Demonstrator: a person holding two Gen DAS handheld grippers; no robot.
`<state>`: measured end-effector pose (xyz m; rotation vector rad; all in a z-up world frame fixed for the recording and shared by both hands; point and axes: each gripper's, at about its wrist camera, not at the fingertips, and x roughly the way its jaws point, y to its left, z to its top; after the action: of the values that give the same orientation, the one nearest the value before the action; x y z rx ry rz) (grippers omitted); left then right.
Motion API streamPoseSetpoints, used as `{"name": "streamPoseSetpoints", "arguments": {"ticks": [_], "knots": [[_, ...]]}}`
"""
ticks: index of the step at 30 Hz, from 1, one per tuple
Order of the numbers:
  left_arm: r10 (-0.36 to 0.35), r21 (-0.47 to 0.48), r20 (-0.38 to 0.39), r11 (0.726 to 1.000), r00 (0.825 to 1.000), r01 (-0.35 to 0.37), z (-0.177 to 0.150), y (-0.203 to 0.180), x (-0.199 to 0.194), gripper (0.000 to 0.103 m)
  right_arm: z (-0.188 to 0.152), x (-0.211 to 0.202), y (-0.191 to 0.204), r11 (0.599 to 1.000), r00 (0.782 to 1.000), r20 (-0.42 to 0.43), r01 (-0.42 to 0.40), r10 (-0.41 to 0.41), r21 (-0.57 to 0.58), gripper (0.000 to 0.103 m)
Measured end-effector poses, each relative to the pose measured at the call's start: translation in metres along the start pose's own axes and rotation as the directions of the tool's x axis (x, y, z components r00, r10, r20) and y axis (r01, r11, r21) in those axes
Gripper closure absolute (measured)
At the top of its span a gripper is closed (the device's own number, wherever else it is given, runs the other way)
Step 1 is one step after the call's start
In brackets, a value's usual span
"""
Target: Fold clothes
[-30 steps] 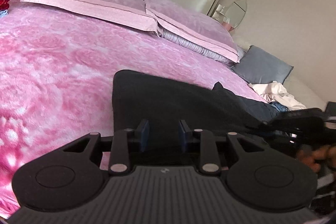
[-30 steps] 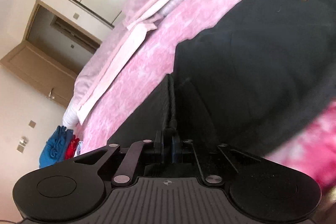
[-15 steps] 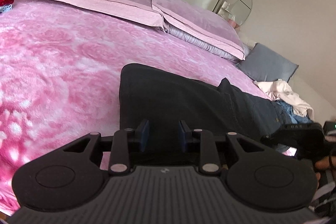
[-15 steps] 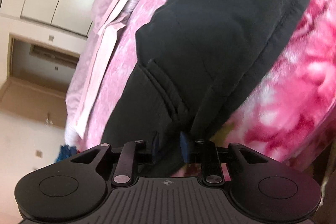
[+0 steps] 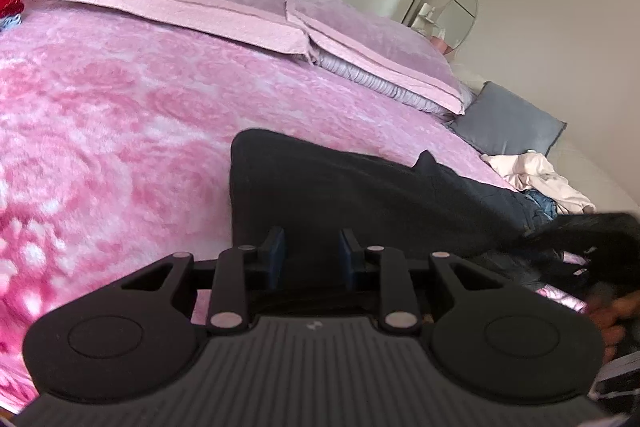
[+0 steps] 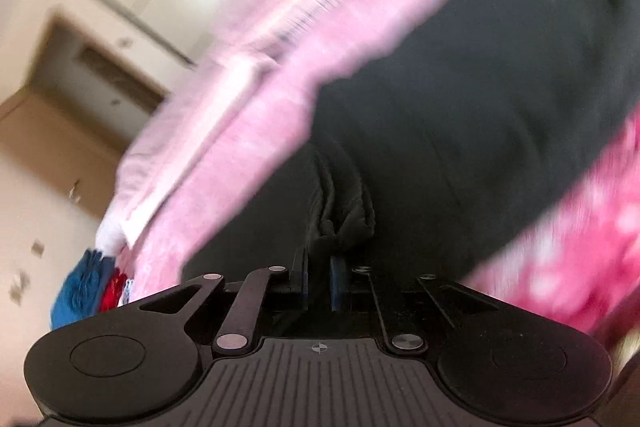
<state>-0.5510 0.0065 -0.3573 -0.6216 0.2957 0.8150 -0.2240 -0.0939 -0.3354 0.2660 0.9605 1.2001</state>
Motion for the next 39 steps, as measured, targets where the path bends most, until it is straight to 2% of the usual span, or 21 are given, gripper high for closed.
{"name": "streamPoseSetpoints", "arguments": {"ticks": [3,6,12,14,15,16,17,19,22,24,25,26,27,29,30,31,34,35,37,39], "knots": [[-0.011,0.016,-0.008,1.0,1.0,0.011,0.001,-0.003,0.003,0.08,0.003,-0.018,0.002,0.998,0.998,0.025,0.053,-0.052,-0.018,0.095],[0.027,0.042,-0.044,0.999,0.999,-0.025,-0.003,-0.004,0.017,0.08,-0.008,0.017,-0.024,0.991,0.989,-0.07,0.131,-0.13,0.0,0.095],[0.082,0.104,-0.058,0.992,0.995,-0.075,0.003,-0.002,0.019,0.081,-0.011,0.015,-0.03,0.99,0.985,-0.102,0.131,-0.136,-0.054,0.093],[0.08,0.127,-0.044,0.989,0.996,-0.074,0.01,-0.002,0.017,0.081,-0.007,0.003,-0.023,0.98,0.98,-0.092,0.165,-0.175,-0.111,0.092],[0.077,0.139,-0.036,0.988,0.996,-0.071,0.014,-0.003,0.016,0.081,-0.006,-0.002,-0.015,0.967,0.974,-0.053,0.211,-0.221,-0.144,0.092],[0.073,0.152,-0.029,0.986,0.997,-0.068,0.018,-0.004,0.016,0.081,-0.009,-0.008,-0.005,0.942,0.958,-0.001,0.28,-0.286,-0.185,0.09],[0.07,0.168,-0.024,0.984,0.997,-0.065,0.021,-0.006,0.018,0.081,-0.01,-0.01,0.001,0.927,0.954,0.05,0.3,-0.297,-0.223,0.089],[0.071,0.198,-0.021,0.978,0.997,-0.066,0.027,-0.01,0.027,0.082,-0.013,-0.013,0.014,0.896,0.942,0.15,0.331,-0.299,-0.295,0.089],[0.06,0.225,-0.035,0.973,0.998,-0.051,0.03,-0.012,0.044,0.083,-0.018,0.008,0.028,0.898,0.98,0.105,0.195,-0.167,-0.395,0.089],[0.057,0.255,-0.063,0.966,0.996,-0.039,0.025,-0.016,0.056,0.084,-0.032,0.026,0.03,0.862,0.986,0.061,0.167,-0.157,-0.478,0.089],[0.062,0.281,-0.079,0.959,0.995,-0.038,0.021,-0.018,0.063,0.084,-0.04,0.038,0.029,0.839,0.981,0.049,0.186,-0.187,-0.512,0.089],[0.088,0.323,-0.098,0.945,0.991,-0.052,0.014,-0.02,0.072,0.084,-0.049,0.051,0.023,0.807,0.969,0.031,0.222,-0.245,-0.547,0.09],[0.111,0.359,-0.112,0.931,0.987,-0.064,0.008,-0.022,0.079,0.083,-0.06,0.056,0.021,0.764,0.967,0.053,0.231,-0.251,-0.603,0.09],[0.123,0.379,-0.115,0.923,0.986,-0.071,0.006,-0.023,0.081,0.083,-0.078,0.06,0.023,0.662,0.959,0.098,0.256,-0.266,-0.705,0.09],[0.127,0.384,-0.118,0.921,0.985,-0.073,0.008,-0.024,0.081,0.084,-0.081,0.061,0.029,0.628,0.951,0.097,0.268,-0.293,-0.731,0.09],[0.131,0.391,-0.112,0.917,0.985,-0.077,0.014,-0.026,0.078,0.089,-0.08,0.061,0.033,0.618,0.945,0.08,0.27,-0.317,-0.738,0.09],[0.098,0.379,-0.049,0.923,0.994,-0.072,0.036,-0.025,0.071,0.09,-0.06,0.061,0.046,0.655,0.945,0.059,0.267,-0.322,-0.707,0.09],[0.095,0.372,-0.039,0.925,0.995,-0.074,0.043,-0.023,0.075,0.09,-0.052,0.065,0.05,0.665,0.958,0.087,0.255,-0.275,-0.702,0.09],[0.11,0.375,-0.032,0.923,0.993,-0.09,0.056,-0.018,0.091,0.09,-0.042,0.074,0.057,0.664,0.966,0.142,0.252,-0.216,-0.704,0.09],[0.132,0.376,-0.048,0.921,0.99,-0.105,0.06,-0.01,0.113,0.09,-0.038,0.1,0.05,0.66,0.964,0.123,0.253,-0.238,-0.708,0.09]]}}
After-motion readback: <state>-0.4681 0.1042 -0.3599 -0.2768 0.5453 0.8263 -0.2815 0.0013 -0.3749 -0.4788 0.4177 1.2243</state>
